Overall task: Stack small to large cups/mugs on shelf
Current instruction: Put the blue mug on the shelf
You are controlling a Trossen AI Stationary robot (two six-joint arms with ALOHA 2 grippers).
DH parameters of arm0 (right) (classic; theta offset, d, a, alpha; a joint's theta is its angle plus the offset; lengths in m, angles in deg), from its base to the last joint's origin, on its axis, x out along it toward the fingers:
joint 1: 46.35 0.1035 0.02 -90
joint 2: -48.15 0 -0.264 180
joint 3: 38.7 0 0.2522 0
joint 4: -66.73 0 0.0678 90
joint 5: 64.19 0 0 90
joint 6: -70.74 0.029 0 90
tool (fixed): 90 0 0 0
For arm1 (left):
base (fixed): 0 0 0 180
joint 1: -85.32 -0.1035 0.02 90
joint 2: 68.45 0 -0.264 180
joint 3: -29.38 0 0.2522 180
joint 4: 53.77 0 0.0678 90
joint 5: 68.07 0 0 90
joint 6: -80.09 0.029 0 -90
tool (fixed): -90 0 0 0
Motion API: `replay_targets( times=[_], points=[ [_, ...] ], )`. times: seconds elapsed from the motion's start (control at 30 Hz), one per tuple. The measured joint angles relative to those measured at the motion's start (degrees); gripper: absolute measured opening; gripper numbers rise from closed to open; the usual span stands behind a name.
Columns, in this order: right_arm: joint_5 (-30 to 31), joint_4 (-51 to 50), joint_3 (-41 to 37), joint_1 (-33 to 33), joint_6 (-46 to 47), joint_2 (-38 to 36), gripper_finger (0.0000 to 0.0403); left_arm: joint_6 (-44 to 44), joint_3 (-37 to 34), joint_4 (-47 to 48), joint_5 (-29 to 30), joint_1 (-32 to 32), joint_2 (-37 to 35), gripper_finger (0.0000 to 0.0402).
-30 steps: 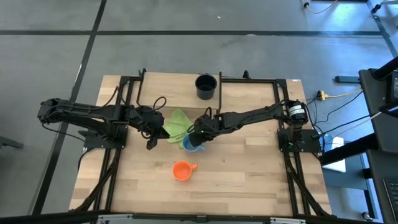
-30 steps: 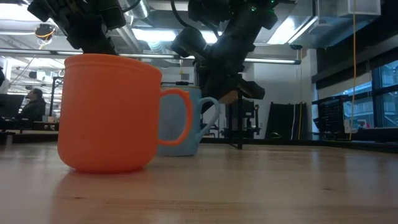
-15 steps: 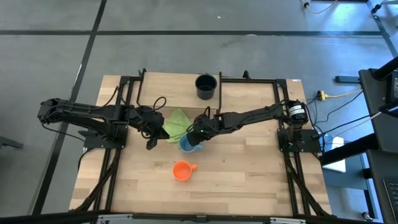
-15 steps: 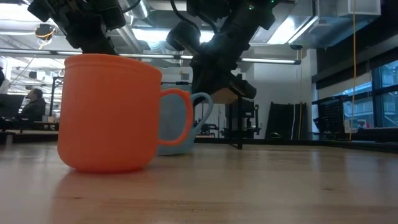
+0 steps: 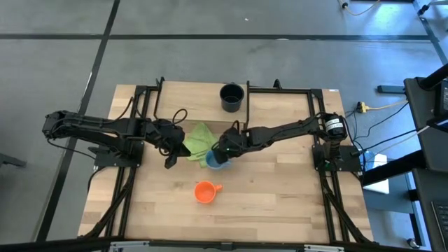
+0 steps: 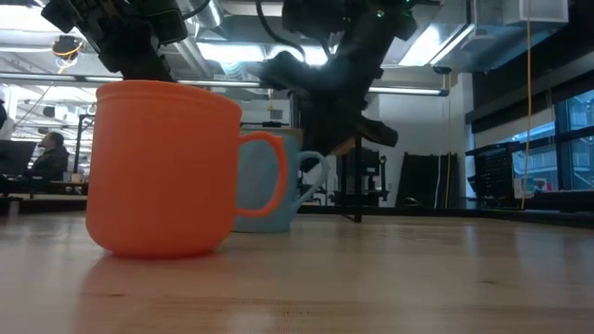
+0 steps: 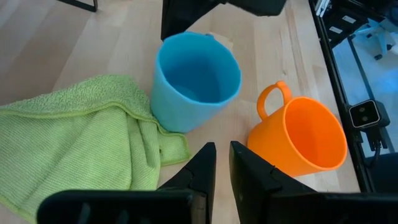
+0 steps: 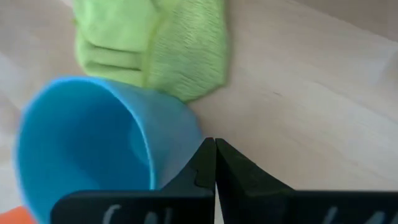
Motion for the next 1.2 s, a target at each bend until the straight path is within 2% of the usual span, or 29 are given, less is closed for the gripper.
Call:
replay_targets(
  times=[0.2, 0.6, 0.77, 1.2],
  points=[
    [1.35, -4.65, 0.0, 0.0, 0.16, -0.02, 0.0004, 0.13, 0.0, -0.01, 0.01, 0.0, 0.0, 0.004],
    [-3.53, -5.11, 0.0, 0.35, 0.26, -0.02, 0.0004, 1.64, 0.0, -0.29, 0.02, 0.01, 0.0, 0.004],
    [-5.45, -2.7, 0.0, 0.79, 0.28, -0.02, 0.0004, 1.68, 0.0, -0.81, 0.02, 0.0, -0.02, 0.004],
    [-5.7, 4.31, -0.02, 1.03, 0.25, -0.02, 0.0004, 3.17, 0.0, -0.83, 0.02, 0.01, -0.02, 0.004]
  ],
)
